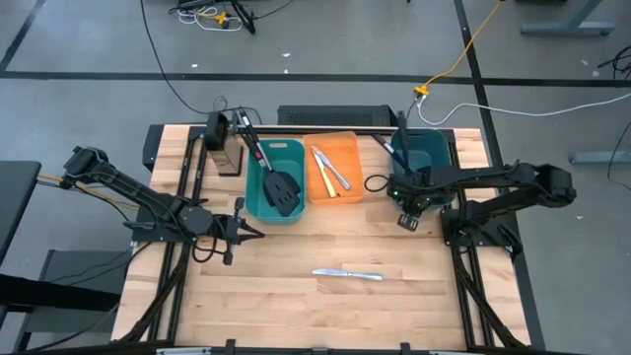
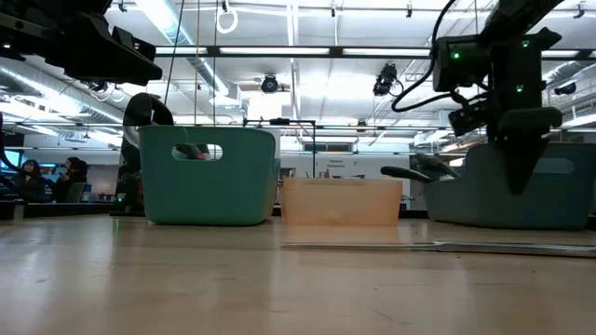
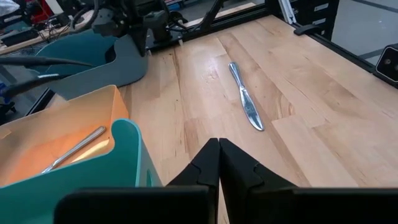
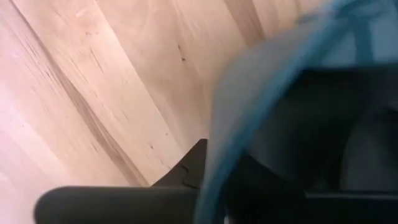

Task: Pick & Place Kitchen Items
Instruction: Adjust the blue bin, then adjust the orange bin

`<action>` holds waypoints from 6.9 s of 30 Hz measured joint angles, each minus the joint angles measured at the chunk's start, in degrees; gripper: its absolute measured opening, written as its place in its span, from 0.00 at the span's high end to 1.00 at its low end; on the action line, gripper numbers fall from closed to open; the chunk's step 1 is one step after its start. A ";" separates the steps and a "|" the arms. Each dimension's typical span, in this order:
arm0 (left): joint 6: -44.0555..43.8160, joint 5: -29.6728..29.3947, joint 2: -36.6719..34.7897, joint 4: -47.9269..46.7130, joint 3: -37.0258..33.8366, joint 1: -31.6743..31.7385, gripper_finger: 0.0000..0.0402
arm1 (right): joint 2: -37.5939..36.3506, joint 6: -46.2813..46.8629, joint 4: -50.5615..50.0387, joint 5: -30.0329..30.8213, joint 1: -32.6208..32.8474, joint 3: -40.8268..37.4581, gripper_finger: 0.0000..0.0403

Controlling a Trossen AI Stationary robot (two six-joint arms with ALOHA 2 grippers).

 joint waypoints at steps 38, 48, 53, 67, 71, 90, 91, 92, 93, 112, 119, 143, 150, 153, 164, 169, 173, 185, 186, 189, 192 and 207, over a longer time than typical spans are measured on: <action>-0.44 0.00 0.01 0.02 0.00 -0.01 0.98 | 2.00 -8.04 2.62 -2.94 -16.09 2.45 0.93; -0.42 0.00 0.01 0.02 0.00 -0.01 0.96 | 1.98 -8.77 2.93 -5.11 -16.09 2.45 0.88; -0.42 0.00 0.00 0.02 0.00 0.01 0.96 | 1.98 -8.70 2.91 -5.48 -16.06 2.45 0.77; -0.42 0.02 0.00 0.02 0.00 0.00 0.96 | 1.96 -8.18 2.37 -8.15 -16.00 2.45 0.59; -0.42 0.02 0.00 0.02 0.00 -0.01 0.96 | 1.94 -7.34 2.08 -8.40 -16.00 2.47 0.55; -0.60 0.44 0.01 0.02 -0.02 0.01 0.96 | 1.89 -9.56 1.90 -2.65 -15.98 4.22 0.37; -0.60 0.44 -0.01 0.00 0.00 -0.01 0.96 | 1.89 -9.61 1.67 -2.30 -15.95 4.94 0.36; -0.60 0.44 -0.01 0.02 0.00 0.00 0.96 | 1.89 -9.76 1.45 -2.42 -15.95 5.71 0.36; -0.60 0.44 -0.01 0.01 0.00 0.00 0.96 | 1.89 -9.84 1.09 -2.42 -15.90 6.65 0.36; -0.16 0.44 -0.01 0.00 -0.02 0.00 0.96 | 2.64 -13.49 13.74 -0.81 0.42 28.13 0.38; -0.16 0.44 -0.01 0.02 -0.02 0.00 0.96 | 14.42 -16.63 12.85 2.61 5.78 34.94 0.37; -0.16 0.87 -0.01 -0.09 -0.02 0.01 0.96 | 35.68 -28.38 9.57 3.58 1.29 36.85 0.45; -0.17 0.87 -0.01 -0.07 -0.02 0.00 0.96 | 37.39 -26.22 10.14 2.67 0.37 36.85 0.54; -0.16 0.87 -0.01 -0.07 -0.02 -0.01 0.96 | 38.14 -25.84 10.34 2.67 0.39 36.85 0.58; -0.42 0.90 -0.01 -0.07 -0.02 -0.01 0.96 | 39.95 -22.31 10.39 0.10 0.38 36.83 0.74; -0.42 0.90 -0.01 -0.07 -0.02 0.00 0.96 | 39.95 -20.68 8.97 -1.39 0.39 36.83 0.80; -0.42 0.90 -0.01 -0.07 -0.02 0.01 0.96 | 39.95 -19.66 8.73 -2.30 0.39 36.83 0.84; -0.42 0.90 -0.01 -0.07 -0.02 0.01 0.96 | 39.90 -15.09 5.82 -2.49 0.42 36.83 0.90; -0.42 0.90 -0.01 -0.07 -0.02 0.00 0.96 | 39.90 -14.41 5.79 -2.51 0.42 36.83 0.90; -0.42 0.90 -0.01 -0.07 -0.02 0.01 0.96 | 39.88 -12.53 5.53 -3.73 0.44 36.83 0.90; -0.42 0.90 -0.01 -0.07 -0.02 0.01 0.96 | 39.88 -11.01 5.46 -3.89 0.53 36.83 0.90; -0.72 0.92 -0.01 -0.07 -0.02 0.00 0.96 | 39.86 -6.92 3.57 -5.39 0.81 36.78 0.90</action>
